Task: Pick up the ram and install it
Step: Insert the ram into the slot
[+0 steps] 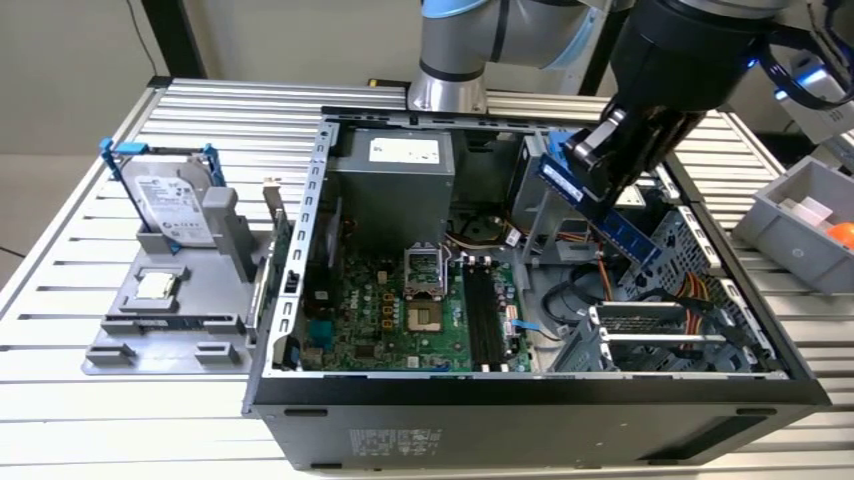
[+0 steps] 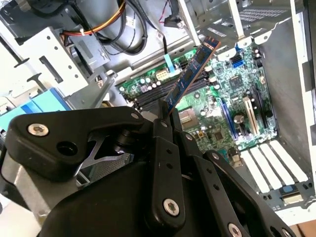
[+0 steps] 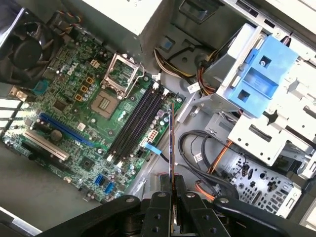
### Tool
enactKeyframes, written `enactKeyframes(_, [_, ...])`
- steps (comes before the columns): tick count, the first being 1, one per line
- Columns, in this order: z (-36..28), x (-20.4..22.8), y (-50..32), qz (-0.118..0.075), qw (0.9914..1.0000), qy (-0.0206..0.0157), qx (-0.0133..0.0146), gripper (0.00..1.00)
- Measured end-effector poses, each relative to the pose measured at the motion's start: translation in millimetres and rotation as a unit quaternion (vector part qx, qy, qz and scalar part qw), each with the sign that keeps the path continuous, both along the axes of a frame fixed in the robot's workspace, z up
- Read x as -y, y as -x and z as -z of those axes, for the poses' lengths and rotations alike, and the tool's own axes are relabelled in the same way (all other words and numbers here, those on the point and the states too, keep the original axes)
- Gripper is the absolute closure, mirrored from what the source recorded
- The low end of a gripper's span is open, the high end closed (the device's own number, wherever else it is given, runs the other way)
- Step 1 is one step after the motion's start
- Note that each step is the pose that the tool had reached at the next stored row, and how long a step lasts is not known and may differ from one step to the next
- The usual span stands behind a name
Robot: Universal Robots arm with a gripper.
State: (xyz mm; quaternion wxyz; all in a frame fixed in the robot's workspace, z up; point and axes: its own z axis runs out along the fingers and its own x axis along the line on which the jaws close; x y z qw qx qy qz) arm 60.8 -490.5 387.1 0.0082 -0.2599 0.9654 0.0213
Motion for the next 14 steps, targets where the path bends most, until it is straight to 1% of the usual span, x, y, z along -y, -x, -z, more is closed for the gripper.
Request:
enactKeyframes(7, [0.0, 0.0, 0.0, 0.023, 0.99974, 0.0000, 0.0000, 1.00])
enactKeyframes(14, [0.0, 0.0, 0.0, 0.046, 0.99893, 0.0000, 0.0000, 1.00])
